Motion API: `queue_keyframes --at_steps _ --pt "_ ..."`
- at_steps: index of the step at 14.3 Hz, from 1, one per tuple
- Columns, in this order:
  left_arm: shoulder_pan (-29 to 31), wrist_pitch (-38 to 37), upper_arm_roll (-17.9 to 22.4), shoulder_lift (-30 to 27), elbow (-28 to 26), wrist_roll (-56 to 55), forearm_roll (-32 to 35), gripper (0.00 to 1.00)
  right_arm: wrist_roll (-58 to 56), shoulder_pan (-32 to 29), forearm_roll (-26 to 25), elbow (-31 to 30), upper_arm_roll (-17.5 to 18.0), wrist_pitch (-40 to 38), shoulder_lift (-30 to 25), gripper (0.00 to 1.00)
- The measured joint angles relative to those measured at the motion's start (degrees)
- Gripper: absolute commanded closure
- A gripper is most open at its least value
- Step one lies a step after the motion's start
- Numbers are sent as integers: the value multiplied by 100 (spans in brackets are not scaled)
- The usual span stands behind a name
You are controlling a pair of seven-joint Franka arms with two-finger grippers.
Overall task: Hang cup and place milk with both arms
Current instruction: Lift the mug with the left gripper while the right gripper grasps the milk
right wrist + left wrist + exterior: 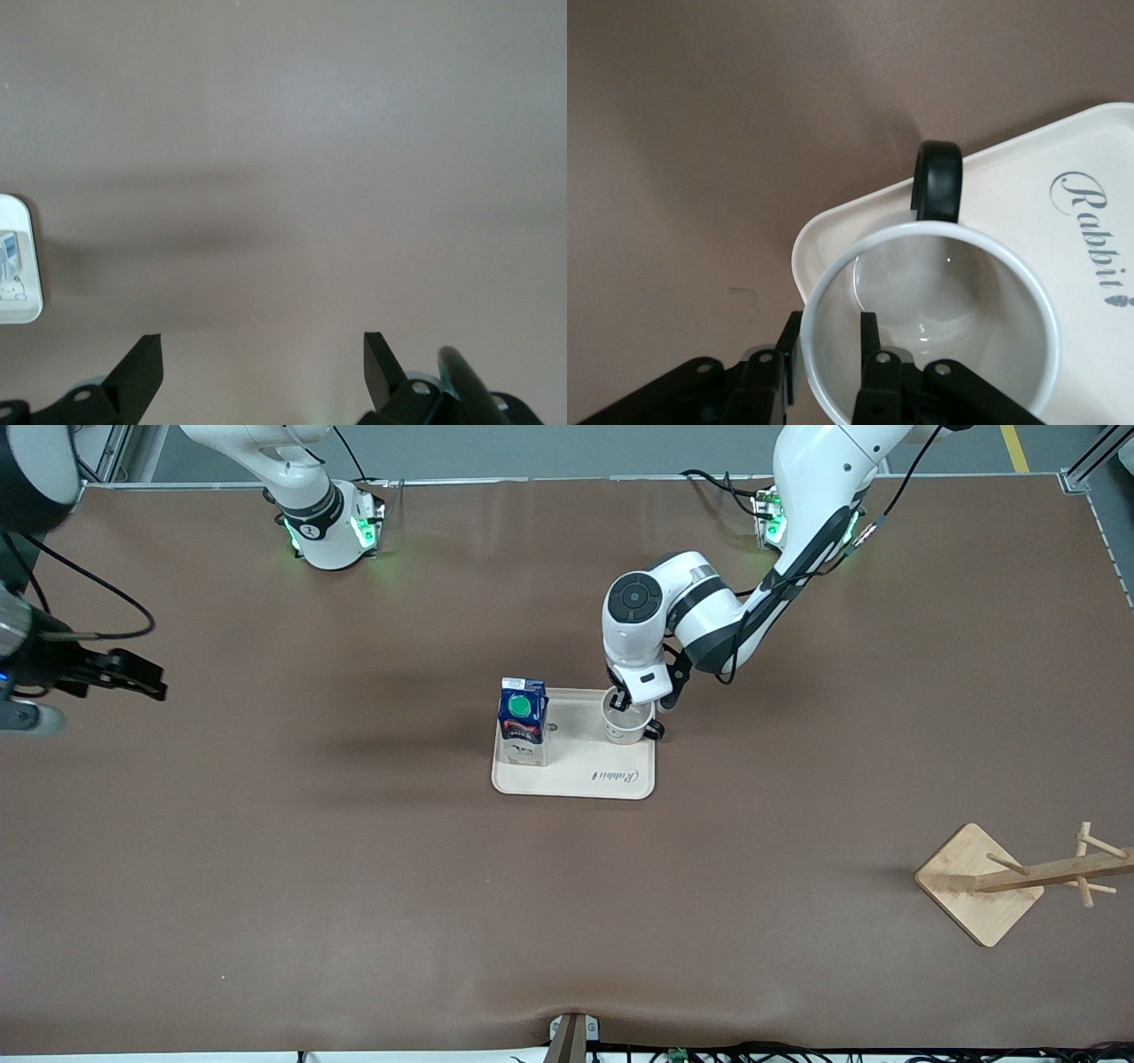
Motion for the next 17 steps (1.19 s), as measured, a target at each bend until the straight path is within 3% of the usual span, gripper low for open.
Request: queue_keyframes --at_steps 3,6,10,14,17 --pt "-2 5 2 3 34 0 3 100 0 124 0 -7 4 -35 244 0" --pt "-3 19 0 -1 174 0 19 100 21 137 76 -8 3 -77 413 0" --pt "19 5 7 -39 381 14 62 100 861 223 1081 3 9 -262 422 0" --pt "137 -408 6 -562 528 602 174 100 1705 889 1232 0 35 -166 447 0" --pt "451 -663 11 -1220 550 1533 174 100 2535 1696 1241 -145 58 361 654 0"
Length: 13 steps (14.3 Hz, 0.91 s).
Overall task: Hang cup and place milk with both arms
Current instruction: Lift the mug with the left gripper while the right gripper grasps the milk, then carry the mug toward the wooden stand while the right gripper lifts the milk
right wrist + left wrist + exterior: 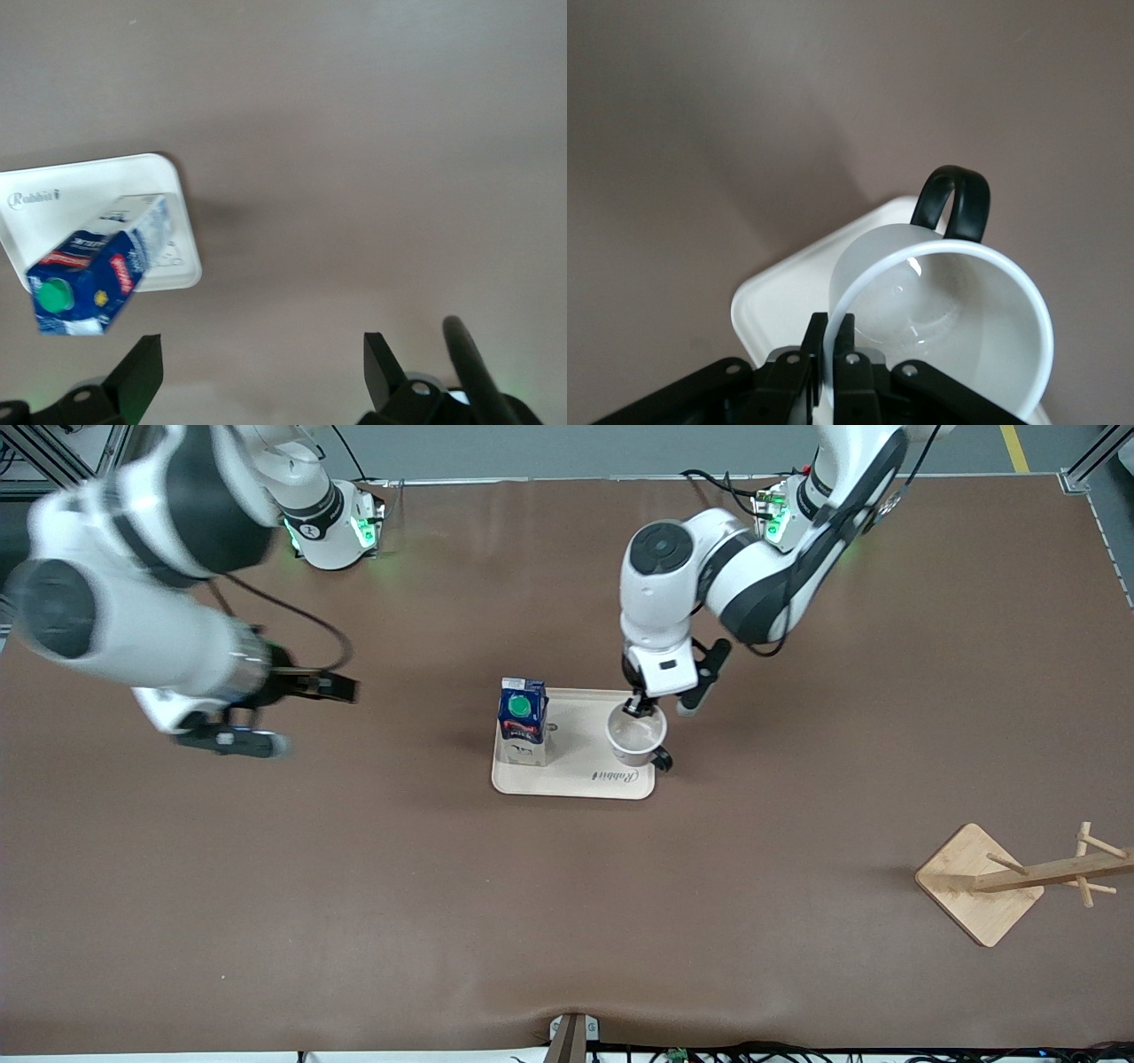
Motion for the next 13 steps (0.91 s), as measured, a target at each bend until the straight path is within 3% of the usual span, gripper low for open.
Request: queue_keyframes --at_steps 5,13 --pt "860 -242 9 -597 56 1913 -231 100 1106 1221 1 -605 8 1415 343 0" --pt "2124 -1826 17 -722 1183 5204 -999 100 1883 1920 -4 -636 -2 2197 819 0"
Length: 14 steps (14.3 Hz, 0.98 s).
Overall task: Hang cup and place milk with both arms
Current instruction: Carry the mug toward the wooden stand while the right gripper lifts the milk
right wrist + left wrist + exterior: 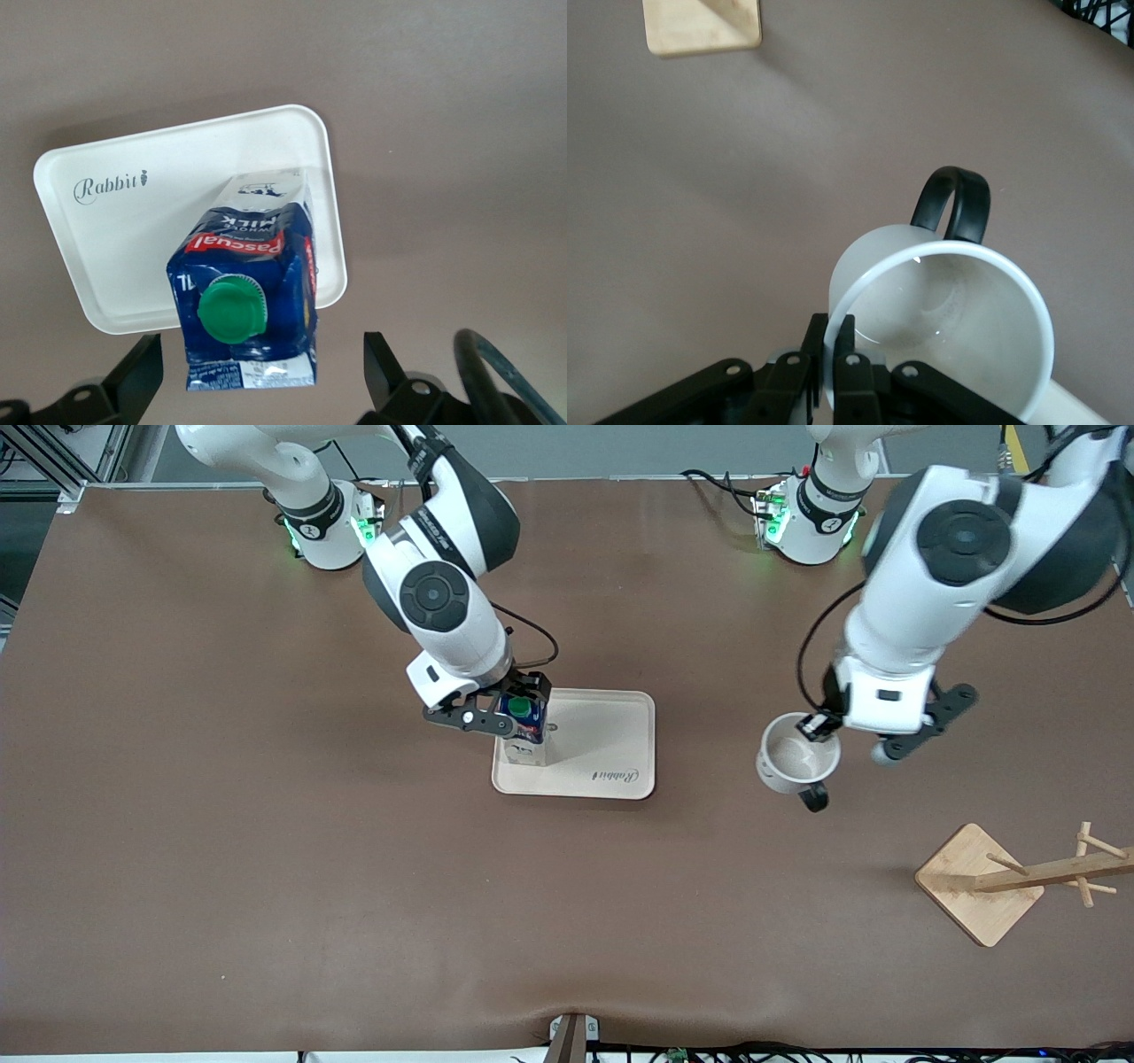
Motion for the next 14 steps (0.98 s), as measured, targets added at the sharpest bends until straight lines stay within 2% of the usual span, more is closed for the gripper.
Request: queue_keyframes --at_steps 6,7,8,9,10,14 --pt "758 -485 5 0 389 2112 -16 100 46 161 -38 -14 -8 349 257 0" --pt "890 -567 5 0 480 2436 -19 100 60 211 -150 -35 -8 381 292 18" --pt "1008 -634 6 -1 565 2726 -22 100 93 258 -326 -83 -8 437 322 53" --pt "1136 -679 9 -1 645 3034 -24 100 133 293 -455 -137 -8 482 348 81" --pt "1266 -709 13 -1 693 3314 -28 100 204 310 -489 -154 -8 498 360 100" --pt "1847 -716 27 16 798 4206 -256 100 1069 310 -393 -1 -27 517 336 100"
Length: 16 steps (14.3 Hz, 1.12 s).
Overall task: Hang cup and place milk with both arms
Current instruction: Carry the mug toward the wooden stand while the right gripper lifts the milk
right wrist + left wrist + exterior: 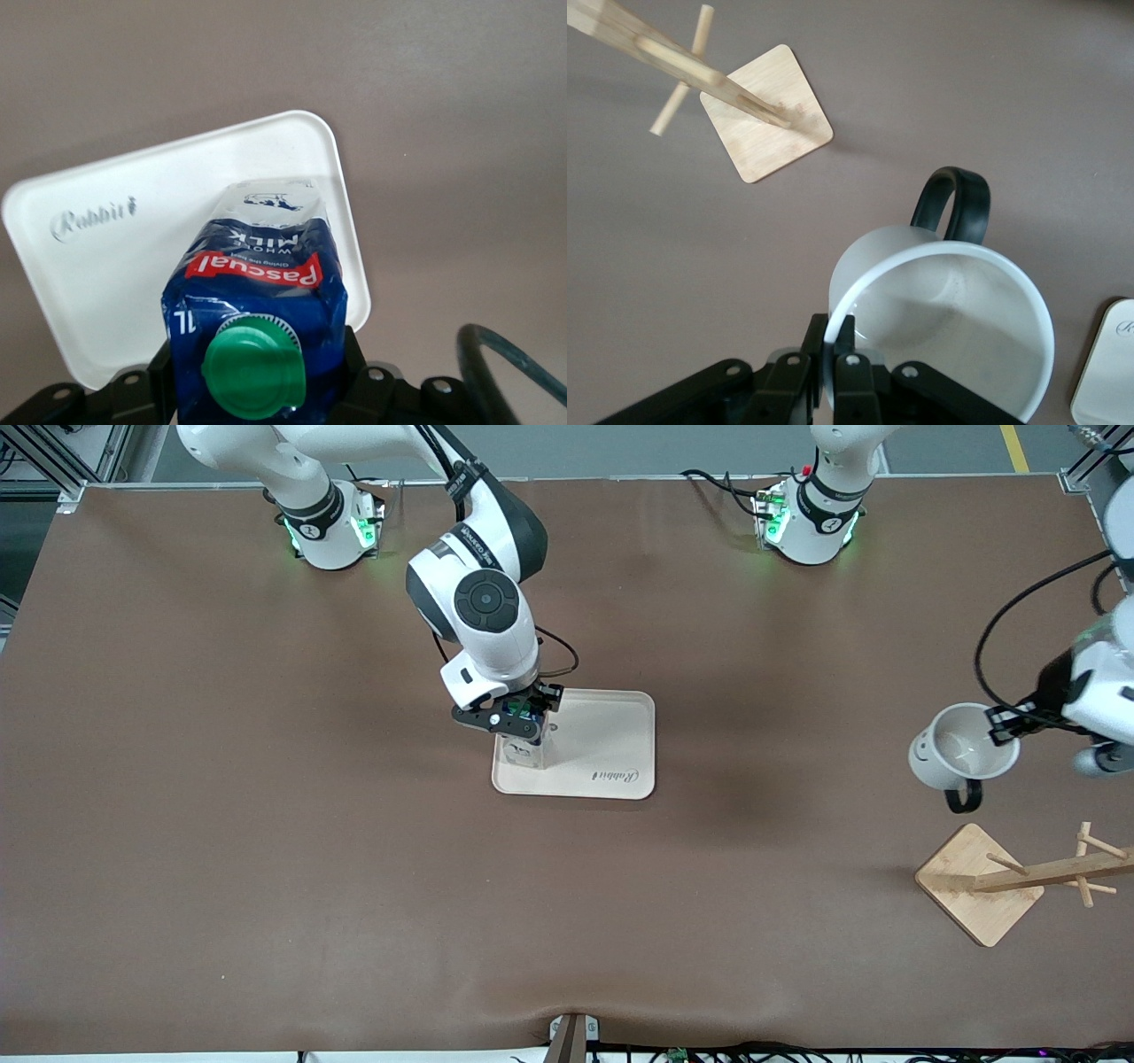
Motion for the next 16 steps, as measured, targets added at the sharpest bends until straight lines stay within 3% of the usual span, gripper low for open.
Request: queue_keyframes --at_steps 3,7,10,16 --pt "408 1 13 115 94 686 -183 100 168 -206 503 544 -98 -536 -12 100" --pt "688 127 19 418 271 1199 -280 100 -728 -1080 514 1054 -146 -1949 -176 100" --pt "757 360 20 679 456 1507 -283 100 -1716 -1800 300 848 -186 -2308 -503 100" --pt "945 907 22 1036 583 1896 -343 100 -4519 -3660 108 -16 -227 -2287 -1011 100"
